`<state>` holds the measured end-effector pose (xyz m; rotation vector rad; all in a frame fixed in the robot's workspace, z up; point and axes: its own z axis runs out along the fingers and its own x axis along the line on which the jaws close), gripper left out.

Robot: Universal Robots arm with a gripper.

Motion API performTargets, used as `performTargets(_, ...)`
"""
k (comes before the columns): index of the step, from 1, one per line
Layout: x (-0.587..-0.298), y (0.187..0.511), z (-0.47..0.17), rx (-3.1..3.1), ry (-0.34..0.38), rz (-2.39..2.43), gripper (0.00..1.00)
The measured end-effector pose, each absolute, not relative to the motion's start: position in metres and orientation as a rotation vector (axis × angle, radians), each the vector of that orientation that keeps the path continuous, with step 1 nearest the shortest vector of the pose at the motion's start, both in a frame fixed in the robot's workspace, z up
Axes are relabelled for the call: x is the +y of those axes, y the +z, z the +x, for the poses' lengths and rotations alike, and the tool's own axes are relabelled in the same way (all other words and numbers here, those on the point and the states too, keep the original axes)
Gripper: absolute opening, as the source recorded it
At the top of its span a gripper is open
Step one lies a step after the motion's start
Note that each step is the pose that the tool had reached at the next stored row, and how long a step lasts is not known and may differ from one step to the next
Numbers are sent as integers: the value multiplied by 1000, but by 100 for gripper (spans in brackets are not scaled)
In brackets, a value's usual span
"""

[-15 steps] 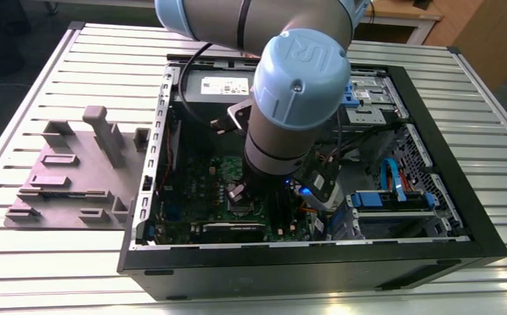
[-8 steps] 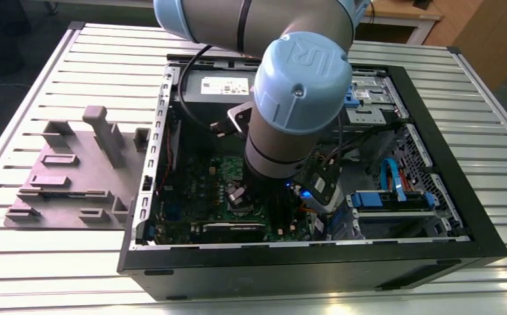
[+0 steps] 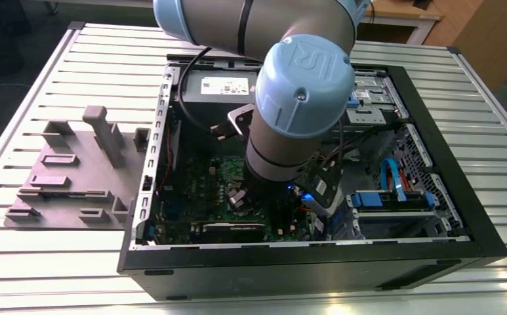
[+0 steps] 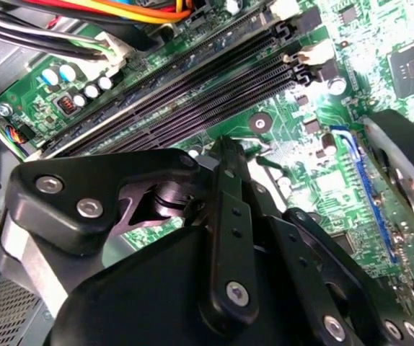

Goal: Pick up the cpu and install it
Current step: 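Install the first cpu locking lever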

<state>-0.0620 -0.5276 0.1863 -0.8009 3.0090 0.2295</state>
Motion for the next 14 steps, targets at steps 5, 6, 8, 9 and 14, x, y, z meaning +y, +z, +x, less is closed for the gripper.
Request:
performTargets(5, -528, 186, -60, 3002, 230, -829, 10)
performTargets(6, -528, 186, -60, 3001, 230, -838, 10)
performTargets(8, -528, 186, -60, 2997, 230, -851, 10)
performTargets(9, -528, 186, -60, 2997, 230, -851, 10)
performTargets(14, -528, 186, -60, 2997, 230, -854, 10)
